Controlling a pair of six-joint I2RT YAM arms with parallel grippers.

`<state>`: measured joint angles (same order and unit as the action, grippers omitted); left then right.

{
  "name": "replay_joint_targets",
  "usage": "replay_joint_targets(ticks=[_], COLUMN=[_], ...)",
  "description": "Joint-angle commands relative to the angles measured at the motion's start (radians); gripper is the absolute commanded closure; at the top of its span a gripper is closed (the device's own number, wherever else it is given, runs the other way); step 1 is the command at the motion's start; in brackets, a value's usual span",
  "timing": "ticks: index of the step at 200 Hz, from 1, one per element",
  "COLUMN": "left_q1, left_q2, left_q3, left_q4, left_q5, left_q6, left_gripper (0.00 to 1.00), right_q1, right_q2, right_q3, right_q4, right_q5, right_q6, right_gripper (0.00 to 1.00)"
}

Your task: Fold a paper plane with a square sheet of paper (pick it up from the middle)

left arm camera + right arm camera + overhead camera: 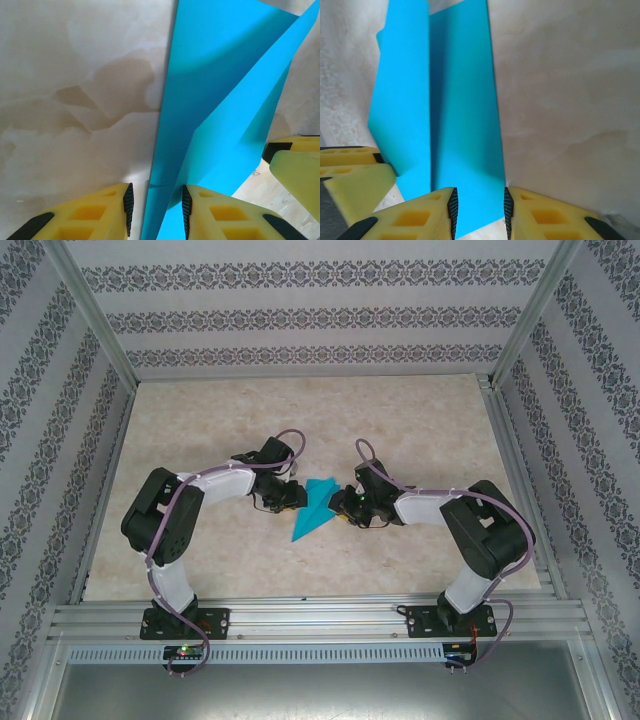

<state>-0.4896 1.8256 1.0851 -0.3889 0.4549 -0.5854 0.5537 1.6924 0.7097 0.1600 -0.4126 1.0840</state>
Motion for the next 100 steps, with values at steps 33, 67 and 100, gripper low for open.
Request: replay_joint_targets(ticks=[33,67,100], left_q1=[0.006,0.006,0.006], left_q2=[0.034,0.045,0.052], left_q3=[0.023,0.02,0.011], left_q4=[-0.037,-0.048,-0.047], left_q5=[0.028,0.026,0.029], left_q6=[0.031,0.033,0.033], left_gripper=[0.68,0.71,0.73], right_q1=[0.015,0.015,0.015], right_q2=[0.045,0.059,0.068], right_q3=[0.005,0.025,0.048], right_q4=[0.056,0.067,0.069], right_q5=[-0.014,-0.017,-0.024], right_q6=[0.04,0.049,0.046], right_gripper=[0.69,0.69,0.68])
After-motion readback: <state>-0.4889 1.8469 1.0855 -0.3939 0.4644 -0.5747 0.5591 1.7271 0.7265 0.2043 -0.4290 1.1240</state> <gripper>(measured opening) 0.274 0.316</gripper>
